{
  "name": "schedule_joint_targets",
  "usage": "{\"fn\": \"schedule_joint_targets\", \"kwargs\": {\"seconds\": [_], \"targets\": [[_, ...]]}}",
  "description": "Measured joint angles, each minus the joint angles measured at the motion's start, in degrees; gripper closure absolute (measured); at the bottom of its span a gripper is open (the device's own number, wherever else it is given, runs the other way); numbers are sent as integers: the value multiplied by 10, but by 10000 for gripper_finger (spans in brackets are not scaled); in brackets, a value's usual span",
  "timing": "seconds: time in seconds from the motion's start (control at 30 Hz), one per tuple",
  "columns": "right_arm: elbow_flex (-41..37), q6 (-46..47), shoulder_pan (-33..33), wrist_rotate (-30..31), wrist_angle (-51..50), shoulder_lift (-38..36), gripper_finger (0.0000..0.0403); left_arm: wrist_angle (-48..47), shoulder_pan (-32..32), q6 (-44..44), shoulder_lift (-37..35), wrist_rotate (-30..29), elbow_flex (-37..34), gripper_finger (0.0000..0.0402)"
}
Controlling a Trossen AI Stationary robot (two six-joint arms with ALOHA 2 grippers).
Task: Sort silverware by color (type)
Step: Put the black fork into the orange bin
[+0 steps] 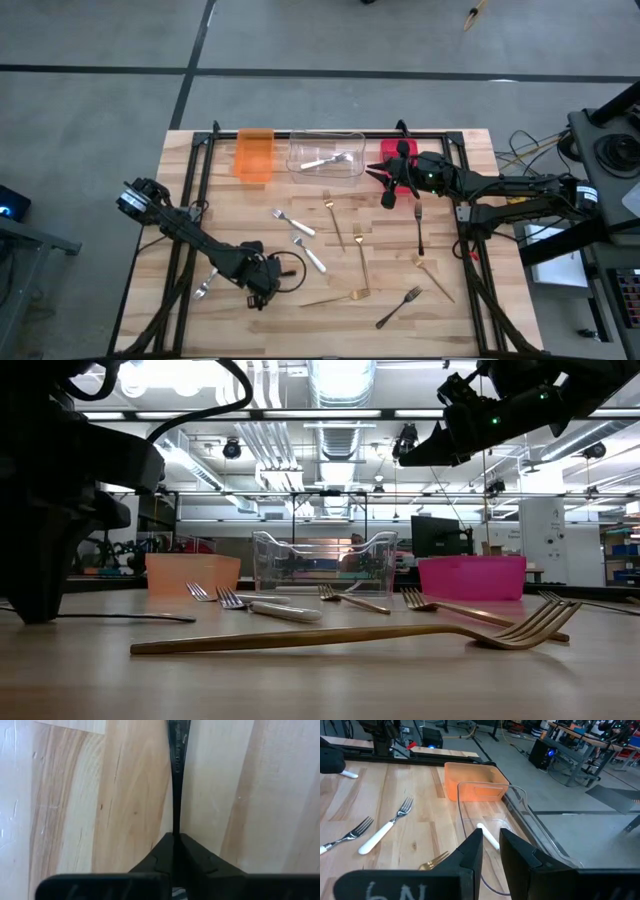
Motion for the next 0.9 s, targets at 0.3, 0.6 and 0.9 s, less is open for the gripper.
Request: {"fn": "schedule_joint_targets", "kwargs": {"seconds": [0.3,0.6,0.9], "targets": [[0,6,0,0,0,0,346,-2,0,-4,-31,-7,-2,400],[0,6,0,0,2,0,346,9,13,0,-109,-75,-1,401],[0,21,0,-1,28,0,346,131,61,113,-214,-147,-1,401]]}}
